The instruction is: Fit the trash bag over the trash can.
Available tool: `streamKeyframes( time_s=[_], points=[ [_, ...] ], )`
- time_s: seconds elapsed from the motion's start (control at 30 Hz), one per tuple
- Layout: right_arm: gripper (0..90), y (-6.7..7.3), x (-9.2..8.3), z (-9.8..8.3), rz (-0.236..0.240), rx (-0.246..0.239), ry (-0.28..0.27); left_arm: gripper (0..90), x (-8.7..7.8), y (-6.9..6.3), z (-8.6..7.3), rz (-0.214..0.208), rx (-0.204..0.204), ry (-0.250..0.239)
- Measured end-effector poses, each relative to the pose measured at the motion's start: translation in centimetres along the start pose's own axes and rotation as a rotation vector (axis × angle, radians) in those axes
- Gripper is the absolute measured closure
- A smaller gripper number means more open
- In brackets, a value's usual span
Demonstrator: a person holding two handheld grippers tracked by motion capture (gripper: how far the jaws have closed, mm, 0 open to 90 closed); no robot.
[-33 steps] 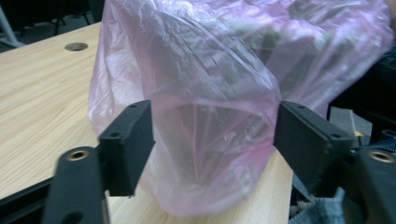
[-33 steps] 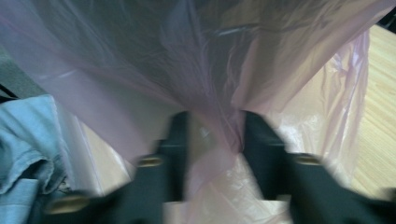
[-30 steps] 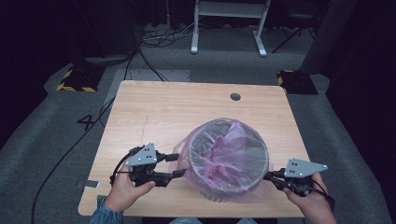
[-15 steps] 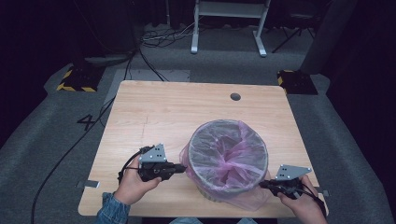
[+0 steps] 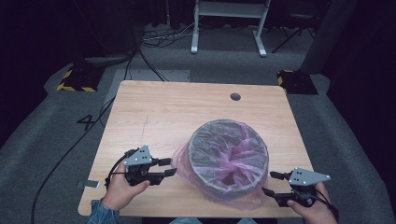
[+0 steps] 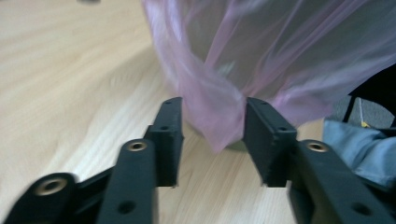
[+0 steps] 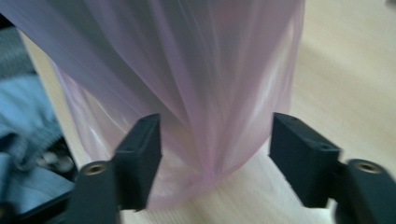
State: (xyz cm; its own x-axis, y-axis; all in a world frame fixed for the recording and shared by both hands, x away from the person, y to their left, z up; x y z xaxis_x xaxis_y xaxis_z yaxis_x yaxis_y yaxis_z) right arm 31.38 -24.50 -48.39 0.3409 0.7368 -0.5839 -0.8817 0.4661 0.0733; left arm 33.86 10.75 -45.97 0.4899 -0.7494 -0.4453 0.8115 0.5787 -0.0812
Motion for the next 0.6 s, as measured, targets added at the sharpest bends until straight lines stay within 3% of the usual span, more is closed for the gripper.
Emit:
streamKeyframes(
  time_s=[0.07,0.17,0.2,0.23,0.27,0.37,0.43,0.47,0.53,0.6],
  points=[
    [28.5,0.7,-0.3,1.4,0.011,-0.029,-0.031,37.8,0.0,-0.5,0.9,-0.001,0.029,-0.023],
    [29.5,1.3,-0.1,2.4,0.026,-0.043,-0.044,28.0,0.2,-1.0,1.7,-0.008,0.051,-0.042],
    [31.1,1.4,0.1,2.7,0.027,-0.051,-0.041,28.0,0.3,-1.1,2.1,-0.016,0.057,-0.053],
    [39.8,1.1,0.6,3.0,0.018,-0.056,-0.034,24.0,0.7,-1.3,2.6,-0.029,0.065,-0.065],
    [39.8,1.1,0.6,3.0,0.018,-0.056,-0.034,23.5,0.7,-1.3,2.6,-0.029,0.065,-0.065],
    [68.0,0.7,1.1,3.1,0.037,-0.040,-0.027,22.4,1.5,-1.7,3.3,-0.052,0.092,-0.070],
    [68.4,0.6,1.1,3.3,0.034,-0.042,-0.033,22.5,1.7,-1.8,3.4,-0.057,0.097,-0.072],
    [75.7,0.5,0.9,3.6,0.030,-0.045,-0.045,22.9,2.1,-2.0,3.6,-0.072,0.109,-0.070],
    [77.6,0.6,0.8,3.8,0.035,-0.047,-0.055,24.0,2.3,-2.0,3.6,-0.079,0.117,-0.069],
    [81.4,0.6,0.6,4.1,0.031,-0.055,-0.067,34.9,2.6,-2.3,3.5,-0.109,0.131,-0.053]
  ],
)
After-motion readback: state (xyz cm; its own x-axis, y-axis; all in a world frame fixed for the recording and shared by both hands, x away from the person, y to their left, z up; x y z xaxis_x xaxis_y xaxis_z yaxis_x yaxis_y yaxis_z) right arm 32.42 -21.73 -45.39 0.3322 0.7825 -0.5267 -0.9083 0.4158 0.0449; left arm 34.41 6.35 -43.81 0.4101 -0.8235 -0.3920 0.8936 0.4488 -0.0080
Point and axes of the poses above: each handheld gripper's, and its own axes: x roughly forward along the jaws, z roughly out of its top, y roughly to its left, the point moved 9 cm from there along x, roughly forward along the jaws, and after that the axes turned 9 degrees about z, right-handed, at the moved point
